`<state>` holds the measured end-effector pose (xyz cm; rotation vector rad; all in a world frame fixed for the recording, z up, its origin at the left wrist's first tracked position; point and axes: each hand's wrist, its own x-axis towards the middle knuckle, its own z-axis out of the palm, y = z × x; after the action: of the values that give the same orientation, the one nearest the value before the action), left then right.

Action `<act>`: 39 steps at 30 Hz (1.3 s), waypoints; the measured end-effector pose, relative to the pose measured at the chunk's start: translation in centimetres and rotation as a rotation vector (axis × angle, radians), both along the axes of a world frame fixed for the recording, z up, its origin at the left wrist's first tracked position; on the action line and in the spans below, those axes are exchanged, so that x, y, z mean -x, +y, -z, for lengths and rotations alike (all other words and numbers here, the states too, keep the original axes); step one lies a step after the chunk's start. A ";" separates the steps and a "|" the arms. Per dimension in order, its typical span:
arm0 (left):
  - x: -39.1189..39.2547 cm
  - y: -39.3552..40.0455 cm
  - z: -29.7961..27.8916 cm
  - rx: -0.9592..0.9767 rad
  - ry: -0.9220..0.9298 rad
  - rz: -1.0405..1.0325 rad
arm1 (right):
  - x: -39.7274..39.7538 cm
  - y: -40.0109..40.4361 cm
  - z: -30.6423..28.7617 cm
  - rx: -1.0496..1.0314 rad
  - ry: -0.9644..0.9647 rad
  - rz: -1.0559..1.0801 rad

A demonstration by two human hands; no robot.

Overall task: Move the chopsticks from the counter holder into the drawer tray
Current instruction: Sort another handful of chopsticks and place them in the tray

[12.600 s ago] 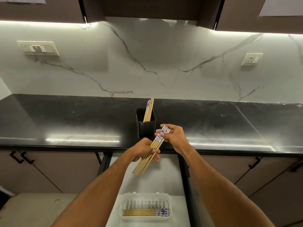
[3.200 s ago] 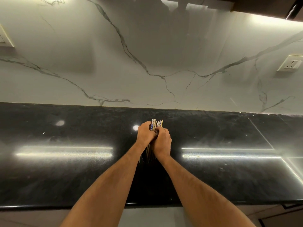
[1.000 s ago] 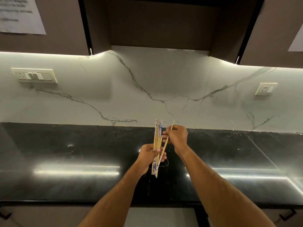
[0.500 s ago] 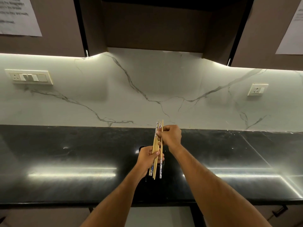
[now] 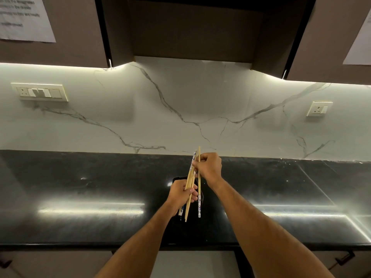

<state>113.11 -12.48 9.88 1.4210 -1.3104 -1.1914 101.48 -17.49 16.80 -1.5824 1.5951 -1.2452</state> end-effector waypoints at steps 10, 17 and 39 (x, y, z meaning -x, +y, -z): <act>-0.6 0.1 0.7 -0.047 0.071 0.057 | 0.9 -1.0 -1.5 -0.019 -0.252 0.126; -2.0 0.0 2.1 -0.116 0.193 -0.043 | 3.3 -2.1 -5.5 0.179 -0.572 0.235; 1.8 -3.4 -1.7 -0.151 1.031 -0.362 | 2.1 2.3 1.7 -0.112 -1.004 0.233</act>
<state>111.29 -15.91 11.60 0.8395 -0.2432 -1.4680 99.41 -15.16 15.14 -0.5023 1.1377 -1.6538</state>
